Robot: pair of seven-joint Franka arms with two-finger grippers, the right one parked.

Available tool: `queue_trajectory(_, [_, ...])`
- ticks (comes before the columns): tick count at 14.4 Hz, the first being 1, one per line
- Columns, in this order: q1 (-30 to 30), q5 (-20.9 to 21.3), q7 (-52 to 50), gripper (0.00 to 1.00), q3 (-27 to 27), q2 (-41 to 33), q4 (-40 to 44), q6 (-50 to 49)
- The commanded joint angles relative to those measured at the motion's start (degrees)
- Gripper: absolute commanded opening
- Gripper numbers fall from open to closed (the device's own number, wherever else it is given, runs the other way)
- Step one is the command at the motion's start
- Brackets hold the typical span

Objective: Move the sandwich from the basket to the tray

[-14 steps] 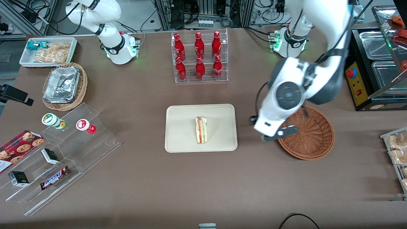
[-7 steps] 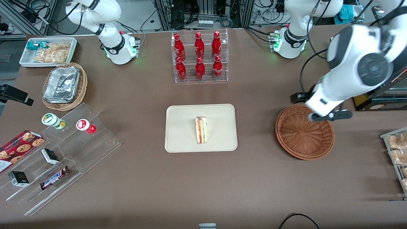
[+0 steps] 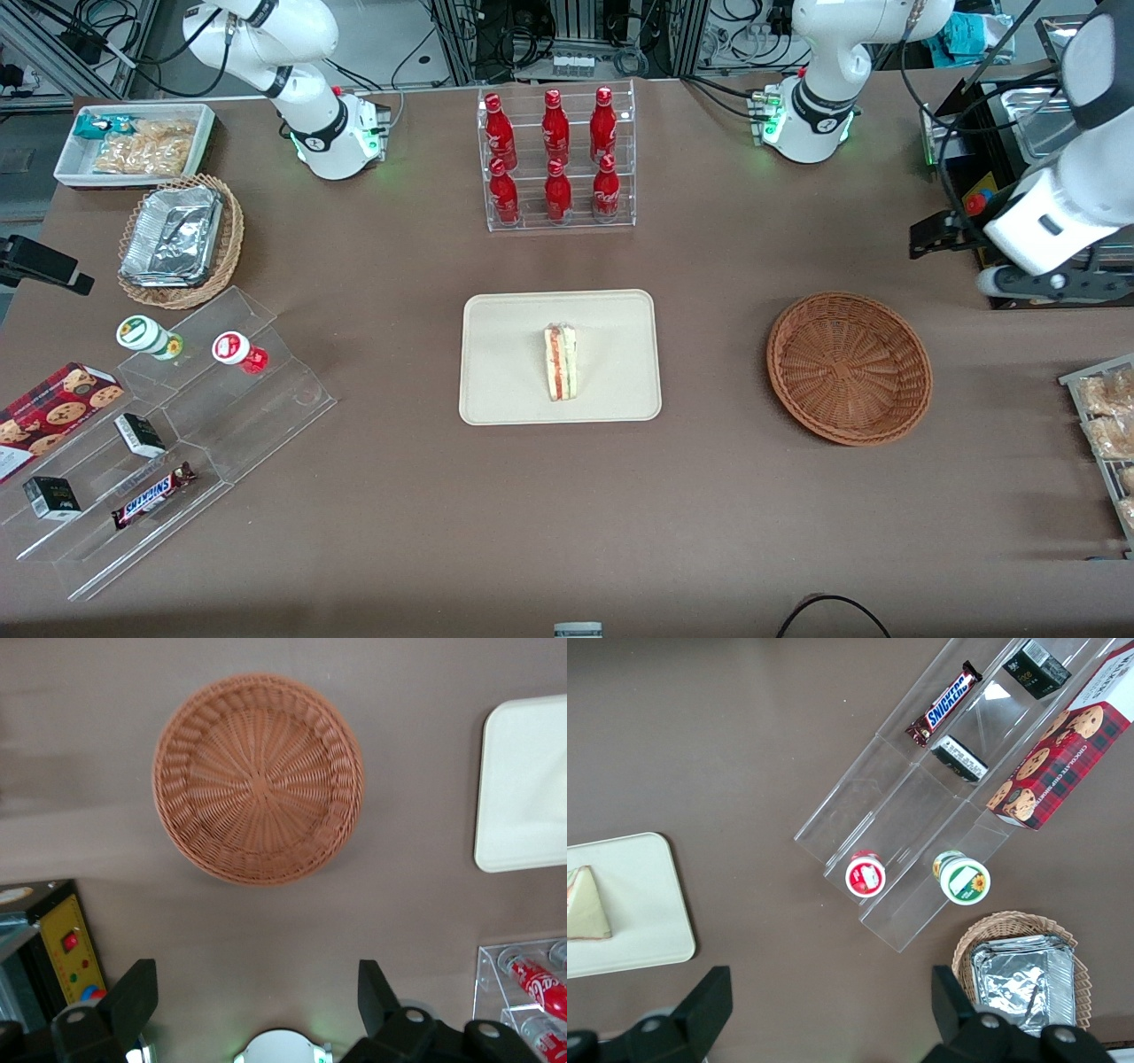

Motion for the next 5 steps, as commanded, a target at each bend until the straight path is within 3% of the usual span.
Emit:
queue_trajectory(1, [1.25,0.85,0.76,1.0,-0.83,-1.43,1.81,-1.17])
queue_trajectory(5, [1.25,1.04,-0.03,1.0,-0.39,-1.79,1.46,-0.73])
